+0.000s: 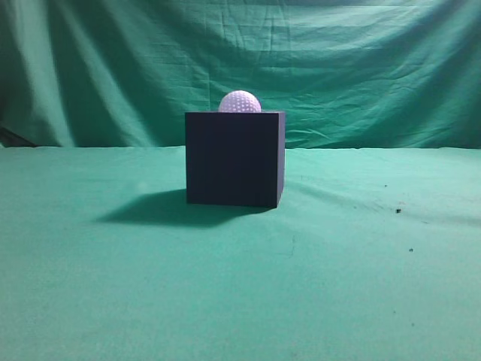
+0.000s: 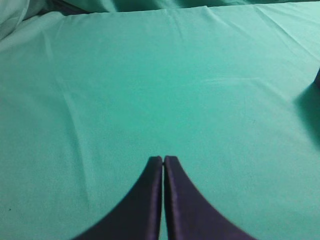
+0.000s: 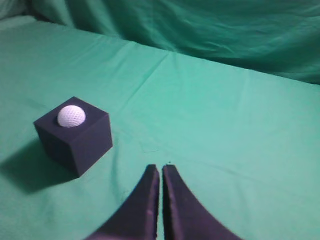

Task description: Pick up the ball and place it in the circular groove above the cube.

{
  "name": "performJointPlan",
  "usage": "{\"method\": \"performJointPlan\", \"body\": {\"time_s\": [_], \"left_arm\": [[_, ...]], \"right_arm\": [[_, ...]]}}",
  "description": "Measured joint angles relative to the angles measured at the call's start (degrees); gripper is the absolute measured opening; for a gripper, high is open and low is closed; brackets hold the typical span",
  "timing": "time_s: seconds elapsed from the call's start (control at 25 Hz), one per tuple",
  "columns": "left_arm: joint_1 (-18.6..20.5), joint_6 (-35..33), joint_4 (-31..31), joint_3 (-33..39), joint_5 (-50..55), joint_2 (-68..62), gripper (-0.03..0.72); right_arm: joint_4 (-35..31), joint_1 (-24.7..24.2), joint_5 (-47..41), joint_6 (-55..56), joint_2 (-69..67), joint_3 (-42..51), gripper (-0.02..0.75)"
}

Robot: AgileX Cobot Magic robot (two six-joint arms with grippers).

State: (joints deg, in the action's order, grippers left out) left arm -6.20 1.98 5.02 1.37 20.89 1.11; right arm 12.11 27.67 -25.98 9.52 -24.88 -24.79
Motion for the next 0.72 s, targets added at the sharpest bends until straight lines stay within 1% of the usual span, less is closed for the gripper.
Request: {"method": "performJointPlan", "body": {"time_s": [0.16, 0.32, 0.44, 0.56, 0.72], "left_arm": [[0.0, 0.0, 0.0, 0.0, 0.0, 0.0, 0.000], [0.0, 0.0, 0.0, 0.0, 0.0, 0.0, 0.000], [0.0, 0.0, 0.0, 0.0, 0.0, 0.0, 0.000], [0.0, 0.0, 0.0, 0.0, 0.0, 0.0, 0.000], [0.0, 0.0, 0.0, 0.0, 0.0, 0.0, 0.000]], "right_arm": [[-2.1, -7.9, 4.9, 0.0, 8.3, 9.1, 0.000], [-4.9, -15.6, 7.0, 0.1, 16.3, 15.7, 0.000], [-7.1, -19.7, 7.7, 0.2, 21.2, 20.0, 0.000], [-9.1, -22.0, 8.1, 0.3, 24.6, 23.9, 0.000], [-10.3, -22.7, 8.0, 0.3, 25.4, 26.3, 0.000]]}}
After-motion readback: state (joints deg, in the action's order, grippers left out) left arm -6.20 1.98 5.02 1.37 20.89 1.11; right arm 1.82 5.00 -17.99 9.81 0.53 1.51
